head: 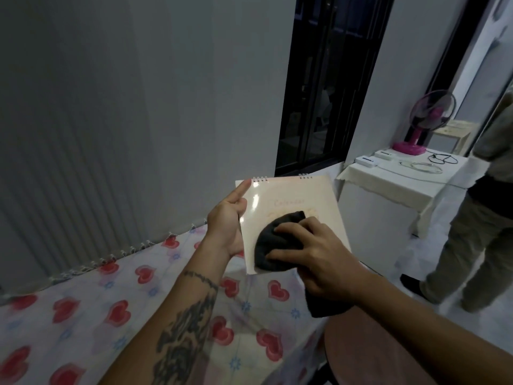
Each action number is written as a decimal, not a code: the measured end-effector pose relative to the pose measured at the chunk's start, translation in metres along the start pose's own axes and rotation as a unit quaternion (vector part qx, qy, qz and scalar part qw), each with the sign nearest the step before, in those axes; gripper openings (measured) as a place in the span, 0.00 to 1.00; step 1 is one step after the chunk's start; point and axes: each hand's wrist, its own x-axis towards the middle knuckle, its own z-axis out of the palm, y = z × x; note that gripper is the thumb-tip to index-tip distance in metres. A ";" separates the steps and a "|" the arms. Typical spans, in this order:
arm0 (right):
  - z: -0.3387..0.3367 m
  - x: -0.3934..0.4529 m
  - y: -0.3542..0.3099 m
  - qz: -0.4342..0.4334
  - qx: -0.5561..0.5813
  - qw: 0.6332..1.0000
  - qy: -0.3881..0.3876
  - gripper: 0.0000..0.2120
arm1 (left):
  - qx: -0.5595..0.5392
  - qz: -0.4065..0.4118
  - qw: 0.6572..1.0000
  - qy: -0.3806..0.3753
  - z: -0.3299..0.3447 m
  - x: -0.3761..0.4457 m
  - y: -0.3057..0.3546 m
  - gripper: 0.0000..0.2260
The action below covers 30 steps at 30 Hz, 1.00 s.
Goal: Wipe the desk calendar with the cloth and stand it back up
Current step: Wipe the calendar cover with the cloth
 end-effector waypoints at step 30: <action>-0.010 0.032 -0.016 0.218 -0.041 0.965 0.138 0.22 | 0.035 0.041 0.998 -0.042 0.017 0.003 -0.020 0.21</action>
